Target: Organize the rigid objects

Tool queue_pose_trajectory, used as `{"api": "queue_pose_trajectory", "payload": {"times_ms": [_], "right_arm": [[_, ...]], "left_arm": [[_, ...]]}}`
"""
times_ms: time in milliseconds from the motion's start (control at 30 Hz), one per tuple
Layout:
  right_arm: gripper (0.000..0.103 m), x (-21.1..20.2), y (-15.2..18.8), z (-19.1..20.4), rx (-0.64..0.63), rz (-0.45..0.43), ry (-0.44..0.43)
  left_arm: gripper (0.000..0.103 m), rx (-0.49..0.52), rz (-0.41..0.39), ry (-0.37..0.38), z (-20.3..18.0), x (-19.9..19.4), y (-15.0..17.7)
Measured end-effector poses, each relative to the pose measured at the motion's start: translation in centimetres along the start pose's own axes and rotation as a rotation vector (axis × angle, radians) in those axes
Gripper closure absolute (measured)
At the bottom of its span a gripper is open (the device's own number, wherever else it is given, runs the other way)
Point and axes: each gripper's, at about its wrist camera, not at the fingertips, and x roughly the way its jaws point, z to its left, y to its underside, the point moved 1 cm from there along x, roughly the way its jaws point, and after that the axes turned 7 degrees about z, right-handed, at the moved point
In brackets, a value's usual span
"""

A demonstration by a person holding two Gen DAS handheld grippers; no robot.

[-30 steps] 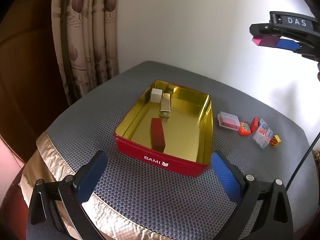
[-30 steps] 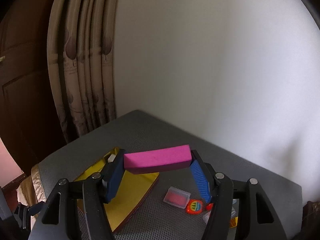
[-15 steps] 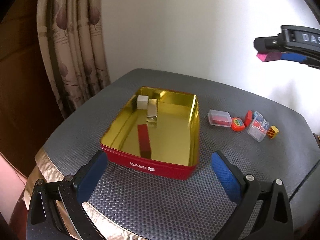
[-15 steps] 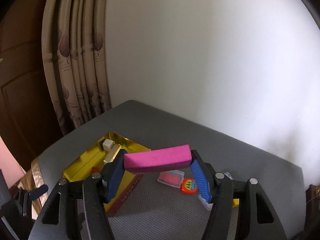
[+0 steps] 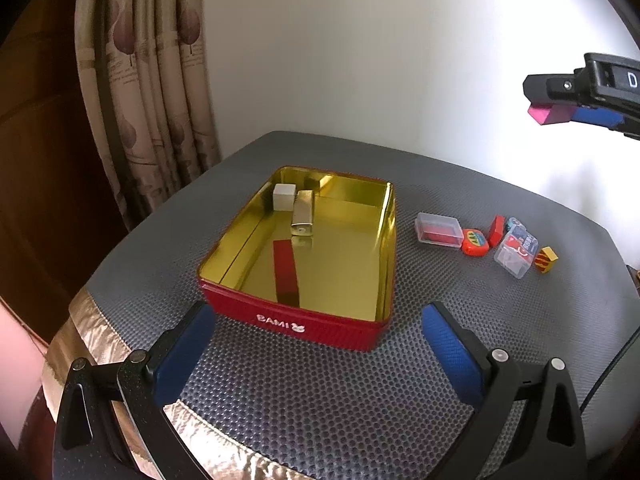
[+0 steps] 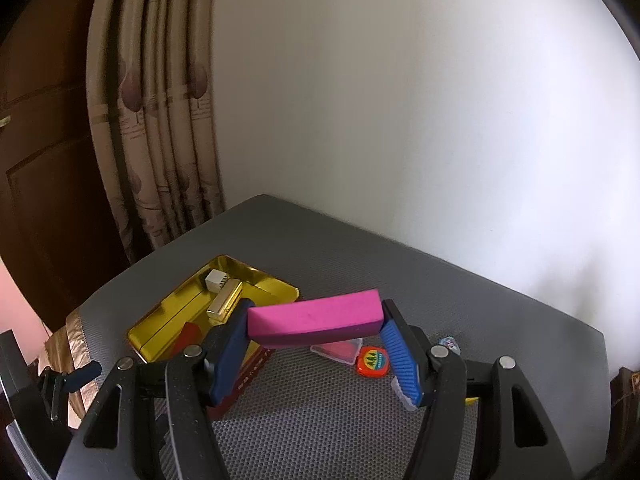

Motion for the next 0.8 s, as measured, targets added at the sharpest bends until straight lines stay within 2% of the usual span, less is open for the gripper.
{"api": "queue_pose_trajectory", "payload": {"times_ms": [200, 400, 633, 800], "right_arm": [[0.039, 3.3, 0.0, 1.5, -0.022, 0.037, -0.045], [0.039, 8.5, -0.8, 4.0, -0.040, 0.108, -0.106], [0.039, 13.8, -0.5, 7.8, -0.110, 0.182, -0.130], [0.039, 17.3, 0.5, 8.4, -0.102, 0.251, -0.168]], "left_arm": [[0.000, -0.077, -0.021, -0.033, 2.3, -0.6, -0.5], [0.000, -0.180, 0.020, -0.048, 5.9, 0.6, -0.9], [0.000, -0.207, 0.039, -0.043, 7.3, 1.5, -0.9], [0.000, -0.220, 0.066, -0.018, 7.5, 2.1, -0.7]]}}
